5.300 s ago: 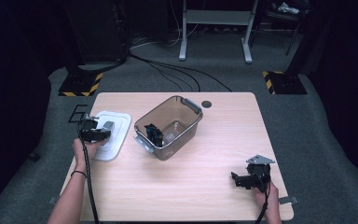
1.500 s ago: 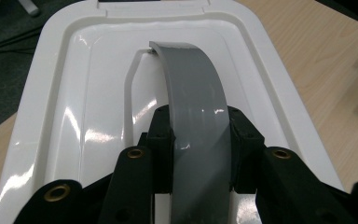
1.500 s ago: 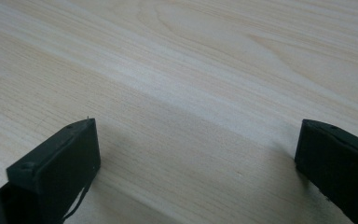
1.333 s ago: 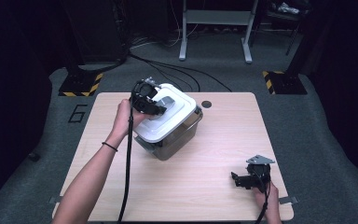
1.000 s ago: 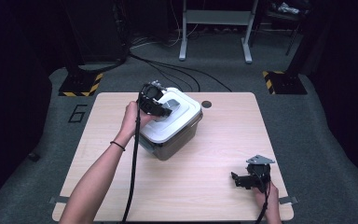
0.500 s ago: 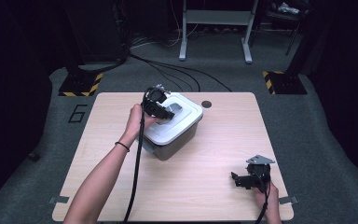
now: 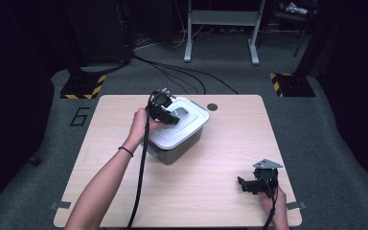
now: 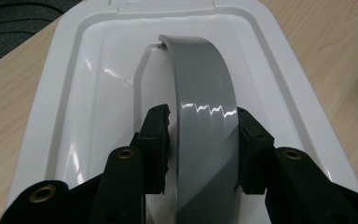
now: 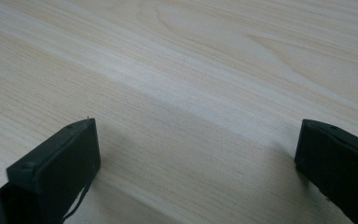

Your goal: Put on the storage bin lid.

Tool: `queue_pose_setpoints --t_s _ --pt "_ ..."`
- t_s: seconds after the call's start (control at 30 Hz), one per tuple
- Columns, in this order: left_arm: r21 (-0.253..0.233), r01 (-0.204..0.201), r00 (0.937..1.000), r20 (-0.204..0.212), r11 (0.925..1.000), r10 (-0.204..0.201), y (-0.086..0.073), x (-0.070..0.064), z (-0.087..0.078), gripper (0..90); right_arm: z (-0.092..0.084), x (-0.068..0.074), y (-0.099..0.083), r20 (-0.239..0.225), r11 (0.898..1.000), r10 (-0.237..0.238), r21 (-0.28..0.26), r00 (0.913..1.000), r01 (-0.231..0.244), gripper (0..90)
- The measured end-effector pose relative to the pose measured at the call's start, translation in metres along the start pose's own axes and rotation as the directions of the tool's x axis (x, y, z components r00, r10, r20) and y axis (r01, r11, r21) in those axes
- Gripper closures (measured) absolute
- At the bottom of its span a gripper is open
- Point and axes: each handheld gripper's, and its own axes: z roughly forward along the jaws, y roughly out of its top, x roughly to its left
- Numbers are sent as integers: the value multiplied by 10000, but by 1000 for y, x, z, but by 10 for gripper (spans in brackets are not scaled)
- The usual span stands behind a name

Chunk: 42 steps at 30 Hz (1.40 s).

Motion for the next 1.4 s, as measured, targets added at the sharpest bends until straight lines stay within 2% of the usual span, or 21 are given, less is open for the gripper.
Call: queue_pose_setpoints --t_s 0.17,0.33,0.57,0.73,0.97,1.0,1.2,1.23,1.3,1.37,1.4 --pt "-15 112 9999 -99 9999 -112 0 0 -3 441 0 0 0 17 10000 2 -9 10000 -2 0" --pt "-286 207 9993 -314 9994 -216 -1 -1 -12 285 0 0 0 20 10000 -10 -3 10000 10 0" --pt "-919 454 9971 -571 9947 -508 -9 0 -37 188 0 0 0 20 10000 -9 -2 10000 9 0" --pt "-1034 602 9943 -814 9928 -688 -22 6 -54 158 0 0 0 14 10000 -2 -9 10000 2 0" --pt "-1297 847 9897 -1039 9879 -985 -50 13 -72 141 0 0 0 17 10000 10 -14 10000 -10 0" --pt "-1438 952 9876 -1101 9850 -1116 -55 14 -73 136 0 0 0 14 10000 3 -4 10000 -3 0" --pt "-1585 1108 9822 -1332 9811 -1325 -89 22 -86 99 0 0 0 13 10000 3 -4 10000 -3 0" --pt "-1592 1114 9802 -1452 9809 -1349 -95 23 -89 96 0 0 0 11 10000 -7 -8 10000 7 0" --pt "-1895 1371 9755 -1449 9723 -1658 -107 25 -92 84 0 0 0 10 10000 3 -8 10000 -3 0" --pt "-1941 1464 9719 -1546 9700 -1776 -120 27 -95 78 0 0 0 8 10000 -1 -8 10000 1 0" --pt "-1958 1517 9680 -1687 9688 -1856 -128 28 -96 73 0 0 0 23 10000 29 -19 10000 -29 0"
